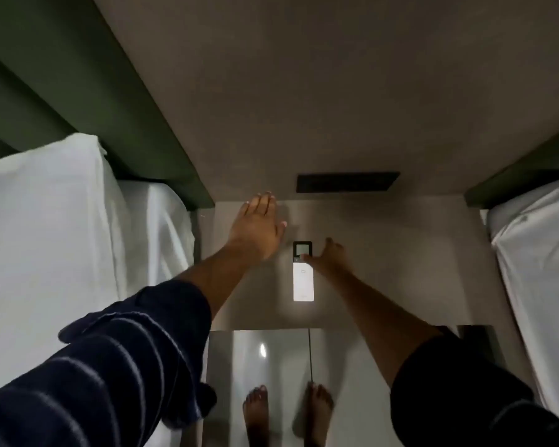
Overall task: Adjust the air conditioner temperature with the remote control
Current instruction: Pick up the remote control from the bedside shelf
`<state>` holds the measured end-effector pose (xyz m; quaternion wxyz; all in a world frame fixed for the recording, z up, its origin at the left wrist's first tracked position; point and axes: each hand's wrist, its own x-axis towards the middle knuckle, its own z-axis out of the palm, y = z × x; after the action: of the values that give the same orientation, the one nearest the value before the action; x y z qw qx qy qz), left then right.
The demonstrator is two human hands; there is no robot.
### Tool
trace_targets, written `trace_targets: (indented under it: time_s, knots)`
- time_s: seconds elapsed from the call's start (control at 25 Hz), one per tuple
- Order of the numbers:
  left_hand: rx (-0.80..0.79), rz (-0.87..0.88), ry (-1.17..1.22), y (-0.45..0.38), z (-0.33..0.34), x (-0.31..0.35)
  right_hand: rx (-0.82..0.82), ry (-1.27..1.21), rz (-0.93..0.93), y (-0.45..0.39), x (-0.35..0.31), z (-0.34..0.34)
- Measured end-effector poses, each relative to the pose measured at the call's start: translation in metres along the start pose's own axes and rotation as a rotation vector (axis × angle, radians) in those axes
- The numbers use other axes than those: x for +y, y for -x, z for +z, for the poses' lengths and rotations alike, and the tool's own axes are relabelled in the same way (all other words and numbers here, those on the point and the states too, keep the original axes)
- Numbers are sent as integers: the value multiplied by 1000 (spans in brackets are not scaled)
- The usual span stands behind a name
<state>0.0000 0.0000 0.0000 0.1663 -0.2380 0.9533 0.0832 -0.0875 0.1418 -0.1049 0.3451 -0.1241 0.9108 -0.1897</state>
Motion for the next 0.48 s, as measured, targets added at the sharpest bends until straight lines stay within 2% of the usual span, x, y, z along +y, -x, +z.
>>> trace_targets:
  time_s: [0.12,0.24,0.36,0.48]
  knots:
    - [-75,-49,-7,-21,54,-23,41,44,36,-27,16,70]
    - [-99,-60,-7,-25,78,-37,91,135,33,-35,25,111]
    - [-120,-57,17,-16,76,-34,93,89,51,-37,31,109]
    - [-118,-66,33,9,51,-37,-65,-37,12,-8,22,85]
